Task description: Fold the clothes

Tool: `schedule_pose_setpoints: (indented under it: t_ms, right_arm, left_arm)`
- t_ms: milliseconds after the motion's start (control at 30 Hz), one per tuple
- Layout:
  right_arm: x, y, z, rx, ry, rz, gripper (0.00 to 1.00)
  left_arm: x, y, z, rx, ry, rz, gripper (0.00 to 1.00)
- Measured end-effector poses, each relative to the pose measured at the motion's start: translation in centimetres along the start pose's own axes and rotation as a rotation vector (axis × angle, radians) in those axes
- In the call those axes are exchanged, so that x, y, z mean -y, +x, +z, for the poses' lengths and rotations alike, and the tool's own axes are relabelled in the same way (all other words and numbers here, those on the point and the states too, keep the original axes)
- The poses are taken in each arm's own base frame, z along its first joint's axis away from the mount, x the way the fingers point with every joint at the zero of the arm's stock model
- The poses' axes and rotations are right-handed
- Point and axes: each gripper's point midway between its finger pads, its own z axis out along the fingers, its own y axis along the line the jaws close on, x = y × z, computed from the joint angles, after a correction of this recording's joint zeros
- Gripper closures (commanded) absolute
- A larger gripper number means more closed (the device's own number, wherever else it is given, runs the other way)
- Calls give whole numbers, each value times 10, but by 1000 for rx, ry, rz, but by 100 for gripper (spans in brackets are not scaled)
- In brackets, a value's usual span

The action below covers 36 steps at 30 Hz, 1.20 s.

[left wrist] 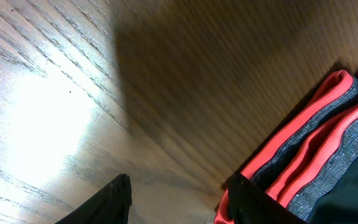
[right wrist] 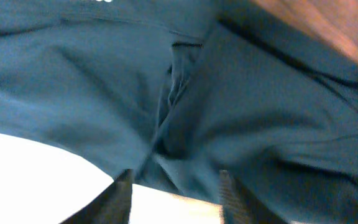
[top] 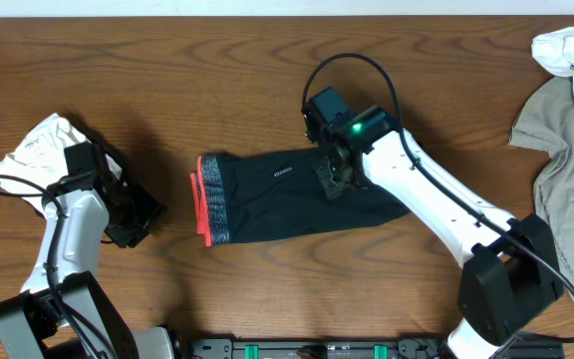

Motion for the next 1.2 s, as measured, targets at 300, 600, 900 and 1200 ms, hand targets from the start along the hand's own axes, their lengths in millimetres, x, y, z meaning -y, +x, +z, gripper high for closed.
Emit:
schedule_pose_setpoints:
  t_ms: [300, 600, 900, 1200]
  right_arm:
    - [-3, 0, 0, -1, -15, -3, 51]
    - [9, -1, 0, 8, 51, 38, 50]
    - [70, -2, -1, 17, 157, 298, 49]
    - [89, 3, -1, -2, 172, 371, 49]
  left_arm:
    - [0, 1, 0, -3, -2, -1, 46]
    - [4, 6, 0, -29, 26, 15, 23]
    - [38, 25, 0, -99, 167, 148, 6]
    - [60, 41, 5, -133, 201, 234, 5]
